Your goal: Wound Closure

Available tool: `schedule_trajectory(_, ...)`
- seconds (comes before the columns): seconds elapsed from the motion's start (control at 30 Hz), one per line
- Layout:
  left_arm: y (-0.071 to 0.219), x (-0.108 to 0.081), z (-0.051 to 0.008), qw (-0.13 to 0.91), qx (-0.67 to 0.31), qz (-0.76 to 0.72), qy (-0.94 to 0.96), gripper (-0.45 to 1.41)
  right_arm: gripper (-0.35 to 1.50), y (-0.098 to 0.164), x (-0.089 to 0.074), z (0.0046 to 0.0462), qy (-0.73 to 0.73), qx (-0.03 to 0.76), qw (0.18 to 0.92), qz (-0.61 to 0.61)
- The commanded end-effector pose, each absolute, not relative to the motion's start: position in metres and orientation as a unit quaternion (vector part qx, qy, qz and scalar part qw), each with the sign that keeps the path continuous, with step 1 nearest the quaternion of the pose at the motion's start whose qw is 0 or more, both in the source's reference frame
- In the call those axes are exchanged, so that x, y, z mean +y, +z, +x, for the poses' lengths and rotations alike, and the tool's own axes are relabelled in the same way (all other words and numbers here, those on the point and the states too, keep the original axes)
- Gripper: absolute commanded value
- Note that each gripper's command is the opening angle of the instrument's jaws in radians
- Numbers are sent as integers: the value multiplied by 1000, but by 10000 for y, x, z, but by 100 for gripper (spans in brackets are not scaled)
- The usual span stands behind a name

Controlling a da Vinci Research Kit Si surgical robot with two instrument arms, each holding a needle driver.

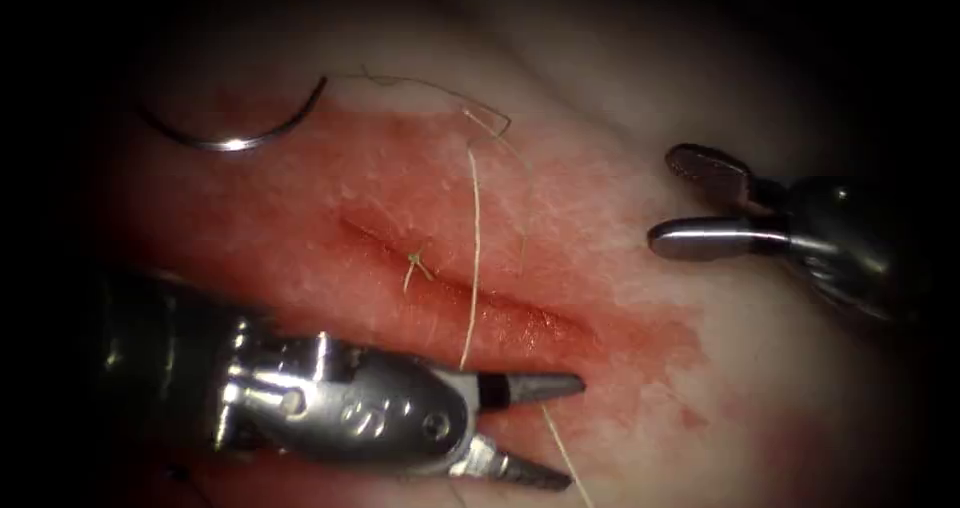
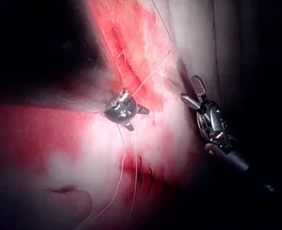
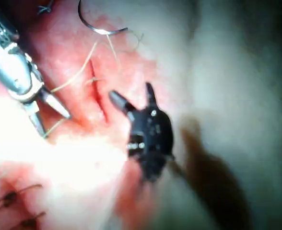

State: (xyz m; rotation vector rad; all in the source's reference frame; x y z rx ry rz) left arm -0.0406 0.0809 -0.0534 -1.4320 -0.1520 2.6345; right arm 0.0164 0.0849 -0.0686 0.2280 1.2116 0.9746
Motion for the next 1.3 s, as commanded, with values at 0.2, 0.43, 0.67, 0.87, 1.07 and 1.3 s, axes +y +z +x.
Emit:
schedule_trajectory(0.2, -522, 794, -414, 30, -41, -442, 896, 53, 115, -680, 846, 174, 438, 547, 706, 103)
schedule_trajectory(0.43, -538, 778, -439, 18, -30, -439, 898, 49, 115, -680, 845, 175, 436, 548, 706, 105)
schedule_trajectory(0.67, -557, 766, -459, 14, -25, -442, 897, 48, 115, -678, 845, 176, 436, 548, 706, 104)
schedule_trajectory(0.87, -553, 767, -451, -21, -22, -455, 890, -35, 115, -677, 843, 180, 435, 549, 706, 105)
schedule_trajectory(1.07, -554, 772, -441, -29, -10, -471, 881, -35, 115, -678, 842, 181, 433, 550, 706, 107)
schedule_trajectory(1.3, -578, 815, -400, -54, 23, -521, 852, -35, 118, -697, 826, 185, 290, 589, 743, 130)
